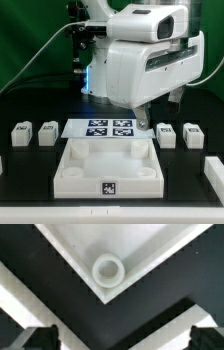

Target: Assemble one leg

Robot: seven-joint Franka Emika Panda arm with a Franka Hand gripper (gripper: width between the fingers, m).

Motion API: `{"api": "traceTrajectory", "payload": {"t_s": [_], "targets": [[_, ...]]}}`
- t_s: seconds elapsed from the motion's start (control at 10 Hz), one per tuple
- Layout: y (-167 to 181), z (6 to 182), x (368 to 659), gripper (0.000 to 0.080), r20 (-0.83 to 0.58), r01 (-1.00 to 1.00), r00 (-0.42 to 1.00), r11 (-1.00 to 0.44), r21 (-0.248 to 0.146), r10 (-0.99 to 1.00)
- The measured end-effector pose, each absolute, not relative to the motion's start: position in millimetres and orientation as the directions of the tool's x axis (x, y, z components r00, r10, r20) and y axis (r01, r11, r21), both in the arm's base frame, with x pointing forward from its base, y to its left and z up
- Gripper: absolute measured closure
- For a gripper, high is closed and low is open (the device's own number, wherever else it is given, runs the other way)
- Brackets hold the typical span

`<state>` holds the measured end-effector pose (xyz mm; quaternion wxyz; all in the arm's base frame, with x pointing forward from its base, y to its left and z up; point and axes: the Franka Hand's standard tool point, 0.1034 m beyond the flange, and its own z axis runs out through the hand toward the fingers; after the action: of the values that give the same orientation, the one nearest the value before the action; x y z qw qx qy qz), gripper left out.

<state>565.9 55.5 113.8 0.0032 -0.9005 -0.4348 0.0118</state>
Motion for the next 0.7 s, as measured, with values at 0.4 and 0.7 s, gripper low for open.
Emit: {"api": "traceTrajectory", "payload": {"t_s": [0.4,0.7], "targets": [[55.5,113.8,565.9,0.0150,-0.019,0.783,0.622,-0.622,-0.016,0.783],[55.4,113.7,565.8,0.0150,-0.018,0.788,0.616,-0.616,-0.016,0.788]]}}
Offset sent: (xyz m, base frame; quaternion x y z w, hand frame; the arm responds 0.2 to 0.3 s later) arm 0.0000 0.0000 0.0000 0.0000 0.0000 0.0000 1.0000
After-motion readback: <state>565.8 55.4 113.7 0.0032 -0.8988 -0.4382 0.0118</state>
